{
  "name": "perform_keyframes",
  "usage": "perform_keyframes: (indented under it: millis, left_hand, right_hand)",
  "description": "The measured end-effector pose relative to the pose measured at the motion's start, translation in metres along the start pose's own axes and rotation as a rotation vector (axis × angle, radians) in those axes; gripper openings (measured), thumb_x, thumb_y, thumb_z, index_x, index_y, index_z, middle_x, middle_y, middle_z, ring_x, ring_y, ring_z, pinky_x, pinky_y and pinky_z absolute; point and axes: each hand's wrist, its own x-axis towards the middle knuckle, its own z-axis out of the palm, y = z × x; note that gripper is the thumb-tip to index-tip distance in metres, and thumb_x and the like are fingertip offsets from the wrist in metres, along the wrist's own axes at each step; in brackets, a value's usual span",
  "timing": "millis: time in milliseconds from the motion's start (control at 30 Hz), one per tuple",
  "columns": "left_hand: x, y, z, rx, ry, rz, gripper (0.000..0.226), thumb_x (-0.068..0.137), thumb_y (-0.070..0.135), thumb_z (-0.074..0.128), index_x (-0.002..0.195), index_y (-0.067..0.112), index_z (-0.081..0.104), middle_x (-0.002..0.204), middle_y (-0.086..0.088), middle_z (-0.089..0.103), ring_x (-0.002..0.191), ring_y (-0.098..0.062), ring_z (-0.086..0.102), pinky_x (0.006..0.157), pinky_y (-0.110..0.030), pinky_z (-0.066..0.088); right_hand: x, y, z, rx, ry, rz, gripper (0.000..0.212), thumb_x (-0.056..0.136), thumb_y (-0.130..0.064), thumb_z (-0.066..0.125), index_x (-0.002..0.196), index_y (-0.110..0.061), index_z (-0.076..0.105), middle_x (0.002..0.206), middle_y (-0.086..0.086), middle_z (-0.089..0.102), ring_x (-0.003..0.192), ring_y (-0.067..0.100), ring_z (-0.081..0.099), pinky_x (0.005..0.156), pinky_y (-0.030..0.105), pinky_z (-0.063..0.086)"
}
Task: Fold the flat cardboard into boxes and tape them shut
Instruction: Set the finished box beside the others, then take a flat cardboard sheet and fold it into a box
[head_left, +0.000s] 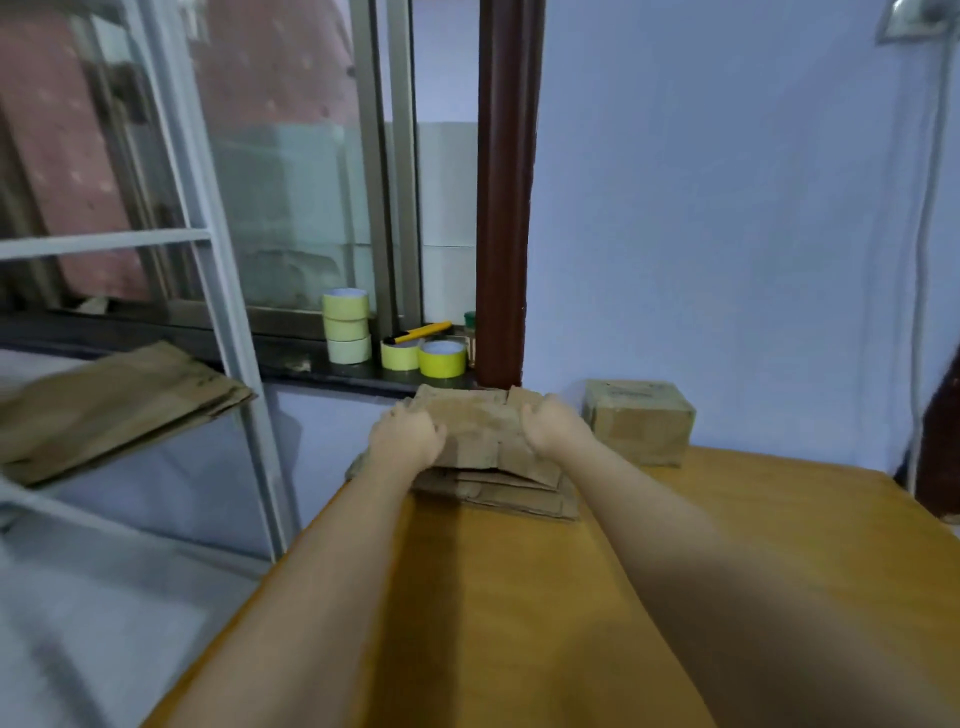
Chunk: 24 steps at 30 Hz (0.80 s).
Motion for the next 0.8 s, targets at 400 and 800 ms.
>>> perform_keyframes:
  millis: [400, 800]
  left_hand:
    - [0.043, -0.016, 0.038, -0.147, -0.010, -0.041, 0.062, 0.101, 0.047, 0.028, 0.143, 0.002, 0.035, 0.143, -0.025, 0.034, 0.130, -0.038, 0.036, 0.106, -0.043, 0.033]
    - [0.024, -0.017, 0.018, -0.243, 0.103, -0.089, 0.055, 0.098, 0.049, 0.039, 0.123, 0.003, 0.053, 0.132, -0.023, 0.041, 0.121, -0.036, 0.040, 0.095, -0.040, 0.039]
  right_hand:
    - [0.041, -0.005, 0.044, -0.149, -0.017, 0.165, 0.065, 0.100, -0.048, 0.020, 0.149, -0.005, 0.016, 0.151, 0.025, 0.022, 0.132, 0.042, 0.034, 0.107, 0.052, 0.034]
    - [0.021, -0.010, 0.027, -0.016, 0.033, 0.232, 0.074, 0.089, -0.060, 0.047, 0.141, -0.008, 0.035, 0.141, 0.017, 0.034, 0.125, 0.038, 0.041, 0.103, 0.046, 0.040]
